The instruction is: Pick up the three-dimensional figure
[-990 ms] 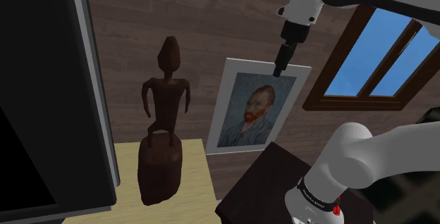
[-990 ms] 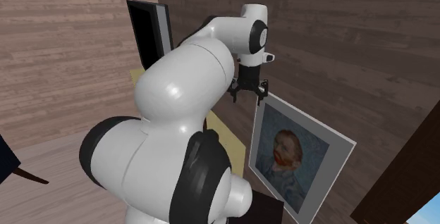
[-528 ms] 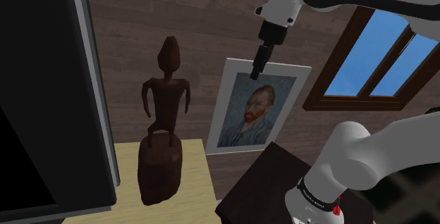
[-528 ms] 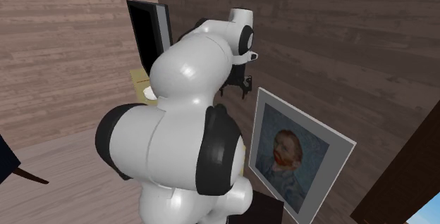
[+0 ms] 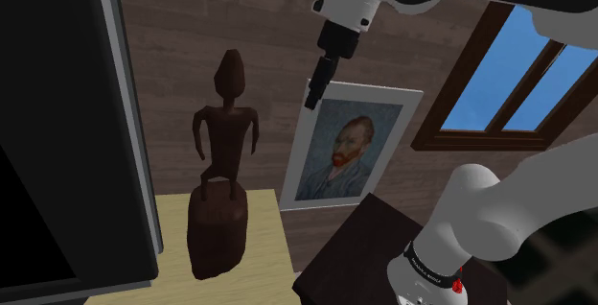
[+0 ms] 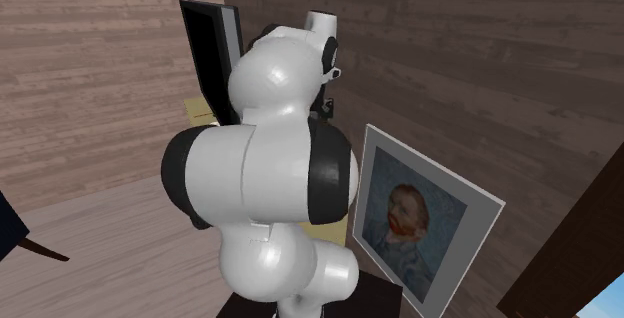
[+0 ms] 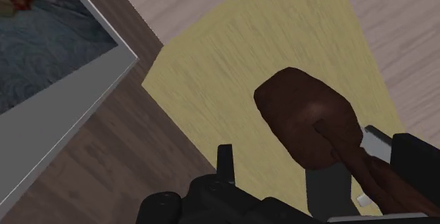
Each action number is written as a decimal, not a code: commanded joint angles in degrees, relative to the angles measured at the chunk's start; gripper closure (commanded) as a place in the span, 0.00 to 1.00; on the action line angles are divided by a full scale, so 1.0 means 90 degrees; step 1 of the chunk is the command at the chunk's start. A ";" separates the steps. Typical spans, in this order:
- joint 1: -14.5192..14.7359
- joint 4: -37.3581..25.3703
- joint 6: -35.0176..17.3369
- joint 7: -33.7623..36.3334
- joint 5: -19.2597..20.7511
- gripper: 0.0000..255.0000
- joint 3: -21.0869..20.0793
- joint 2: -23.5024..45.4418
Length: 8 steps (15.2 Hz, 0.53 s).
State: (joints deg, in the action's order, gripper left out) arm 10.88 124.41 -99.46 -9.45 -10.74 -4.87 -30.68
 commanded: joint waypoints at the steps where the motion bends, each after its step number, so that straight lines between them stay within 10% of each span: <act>1: 0.0135 -0.0160 -0.0251 -0.0042 -0.0162 0.00 -0.0108 0.0281; 8: 0.0570 -0.0860 -0.0851 -0.0178 -0.0624 0.00 -0.0489 0.1119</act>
State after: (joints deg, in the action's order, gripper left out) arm 15.43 118.07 -106.32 -10.96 -15.81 -8.68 -22.10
